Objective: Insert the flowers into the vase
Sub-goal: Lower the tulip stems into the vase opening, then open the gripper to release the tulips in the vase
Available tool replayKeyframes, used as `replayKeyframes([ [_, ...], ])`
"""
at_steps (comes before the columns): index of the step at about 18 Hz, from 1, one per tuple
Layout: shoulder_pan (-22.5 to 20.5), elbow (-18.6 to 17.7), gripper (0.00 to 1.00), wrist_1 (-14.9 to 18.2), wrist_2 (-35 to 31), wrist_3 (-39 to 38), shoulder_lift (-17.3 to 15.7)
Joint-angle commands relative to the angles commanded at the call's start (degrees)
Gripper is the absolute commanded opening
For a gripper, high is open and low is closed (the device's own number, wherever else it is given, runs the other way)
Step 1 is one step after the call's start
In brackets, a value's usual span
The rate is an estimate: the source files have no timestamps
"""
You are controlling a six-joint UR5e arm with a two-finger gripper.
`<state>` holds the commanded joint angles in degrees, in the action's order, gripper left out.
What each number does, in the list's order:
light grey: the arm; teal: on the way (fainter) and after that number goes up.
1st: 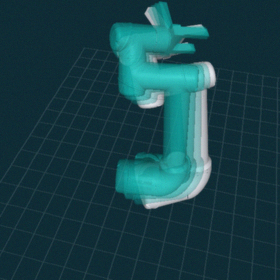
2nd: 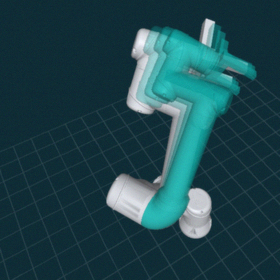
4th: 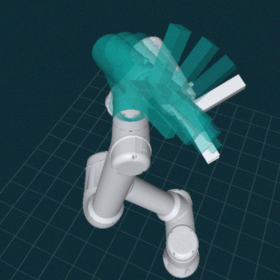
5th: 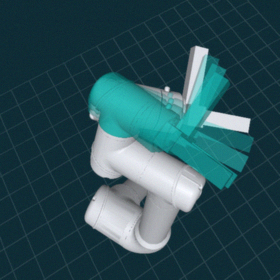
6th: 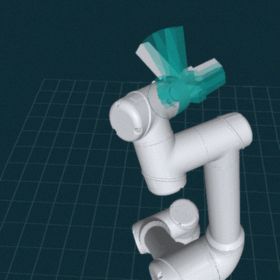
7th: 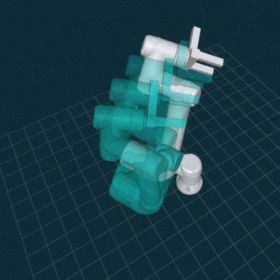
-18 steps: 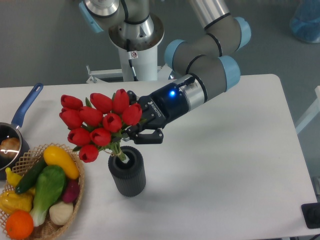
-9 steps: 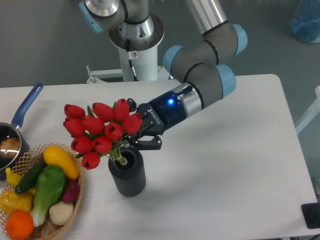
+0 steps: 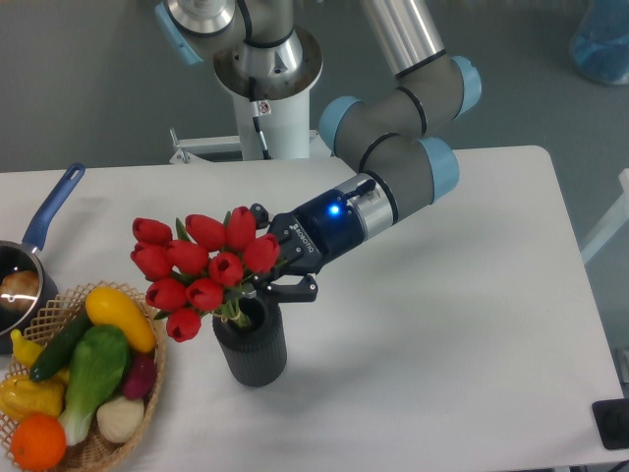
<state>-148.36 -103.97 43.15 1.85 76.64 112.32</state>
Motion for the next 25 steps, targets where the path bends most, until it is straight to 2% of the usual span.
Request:
replayKeyframes([
  [6, -1.2, -1.0, 0.02, -0.1, -0.4, 1.8, 0.7],
  [15, -1.0, -4.5, 0.04, -0.2, -2.8, 6.0, 0.8],
  [19, -0.8, -5.5, 0.10, -0.2, -3.6, 8.4, 1.0],
  [25, -0.8, -5.9, 0.26, -0.2, -4.0, 10.2, 1.5],
])
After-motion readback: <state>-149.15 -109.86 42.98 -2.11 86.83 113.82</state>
